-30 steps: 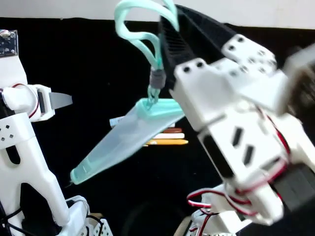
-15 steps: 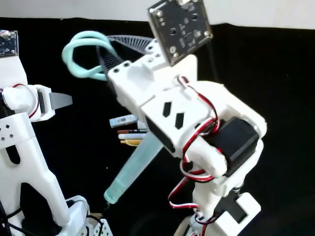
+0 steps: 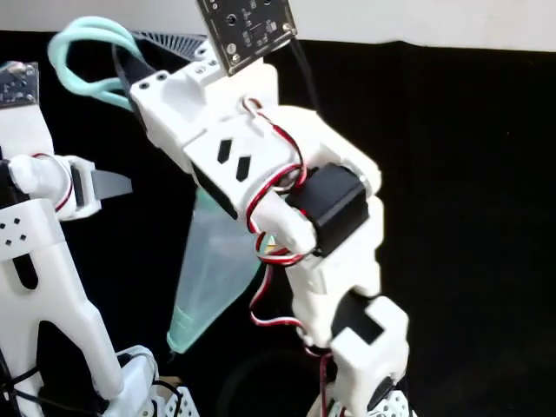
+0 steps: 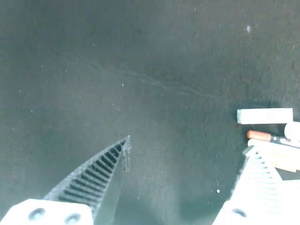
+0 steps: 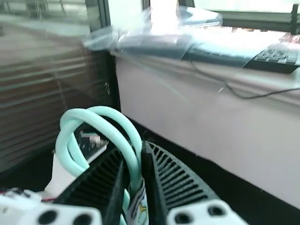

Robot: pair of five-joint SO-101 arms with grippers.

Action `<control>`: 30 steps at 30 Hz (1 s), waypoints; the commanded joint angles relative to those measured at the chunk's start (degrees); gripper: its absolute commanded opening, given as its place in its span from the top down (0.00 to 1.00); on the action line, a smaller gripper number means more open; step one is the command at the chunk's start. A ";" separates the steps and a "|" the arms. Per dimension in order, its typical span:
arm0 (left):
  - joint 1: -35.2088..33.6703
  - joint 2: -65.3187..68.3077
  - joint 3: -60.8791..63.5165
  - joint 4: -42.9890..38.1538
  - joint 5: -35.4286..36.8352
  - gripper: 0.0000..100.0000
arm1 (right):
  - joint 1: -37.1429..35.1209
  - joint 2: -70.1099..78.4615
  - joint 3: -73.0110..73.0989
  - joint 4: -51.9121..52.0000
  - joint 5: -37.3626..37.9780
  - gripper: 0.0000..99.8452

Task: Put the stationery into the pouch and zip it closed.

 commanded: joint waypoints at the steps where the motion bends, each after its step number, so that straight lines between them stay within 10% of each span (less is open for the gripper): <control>1: -0.75 -0.48 -0.31 0.00 0.26 0.63 | 3.03 0.75 -6.20 -1.98 -0.35 0.99; 30: -0.75 -0.57 -20.00 7.21 0.35 0.63 | 3.56 1.19 -10.15 -5.05 -0.62 0.99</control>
